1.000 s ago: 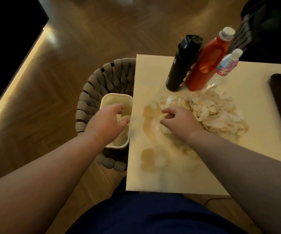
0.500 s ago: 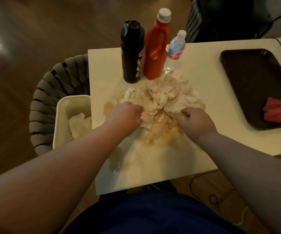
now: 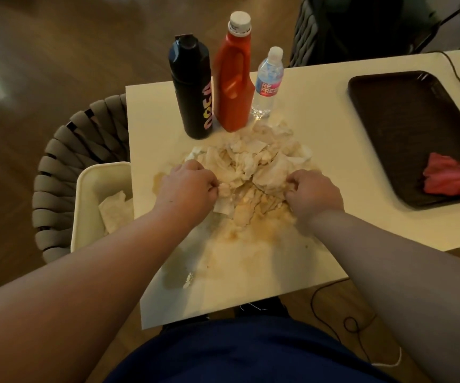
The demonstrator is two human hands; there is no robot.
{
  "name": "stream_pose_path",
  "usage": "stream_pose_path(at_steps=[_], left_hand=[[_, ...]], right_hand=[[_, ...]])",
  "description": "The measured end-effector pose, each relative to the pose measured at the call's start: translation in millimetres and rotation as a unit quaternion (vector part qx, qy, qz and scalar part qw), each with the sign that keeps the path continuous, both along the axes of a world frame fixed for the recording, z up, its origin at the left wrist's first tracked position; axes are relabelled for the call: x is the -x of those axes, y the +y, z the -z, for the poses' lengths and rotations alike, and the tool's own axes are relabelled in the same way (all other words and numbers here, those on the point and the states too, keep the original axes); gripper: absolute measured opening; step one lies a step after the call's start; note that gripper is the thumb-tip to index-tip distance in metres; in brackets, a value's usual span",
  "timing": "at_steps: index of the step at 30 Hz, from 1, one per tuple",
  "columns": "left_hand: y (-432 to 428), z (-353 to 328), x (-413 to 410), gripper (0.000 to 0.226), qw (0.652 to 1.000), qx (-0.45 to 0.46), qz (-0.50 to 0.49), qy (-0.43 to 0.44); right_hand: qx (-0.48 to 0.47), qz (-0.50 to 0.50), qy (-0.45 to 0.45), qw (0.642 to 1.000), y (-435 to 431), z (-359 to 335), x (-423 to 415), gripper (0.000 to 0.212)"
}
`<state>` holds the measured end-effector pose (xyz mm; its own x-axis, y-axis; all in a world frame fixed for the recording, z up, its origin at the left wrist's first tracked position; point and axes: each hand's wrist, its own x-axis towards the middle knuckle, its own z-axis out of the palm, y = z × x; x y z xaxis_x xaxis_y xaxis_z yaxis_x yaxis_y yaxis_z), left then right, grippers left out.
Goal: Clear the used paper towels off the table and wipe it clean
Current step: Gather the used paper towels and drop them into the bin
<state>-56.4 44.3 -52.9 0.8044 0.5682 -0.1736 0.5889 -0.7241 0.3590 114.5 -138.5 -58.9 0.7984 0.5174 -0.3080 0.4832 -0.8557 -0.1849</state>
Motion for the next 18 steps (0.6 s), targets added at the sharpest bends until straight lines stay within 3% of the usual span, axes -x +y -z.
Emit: stream_pose_path(at_steps=[7,18], left_hand=[[4.7,-24.6,6.4,0.014,0.996,0.015,-0.037,-0.073],[32.8,-62.1,35.5,0.018,0.986,0.008,-0.101,-0.134]], right_hand=[[-0.032,0.029,-0.010,0.999,7.1,-1.4,-1.3,0.020],[-0.233,0.055,0.059,0.969,31.1,-50.1,15.4,0.013]])
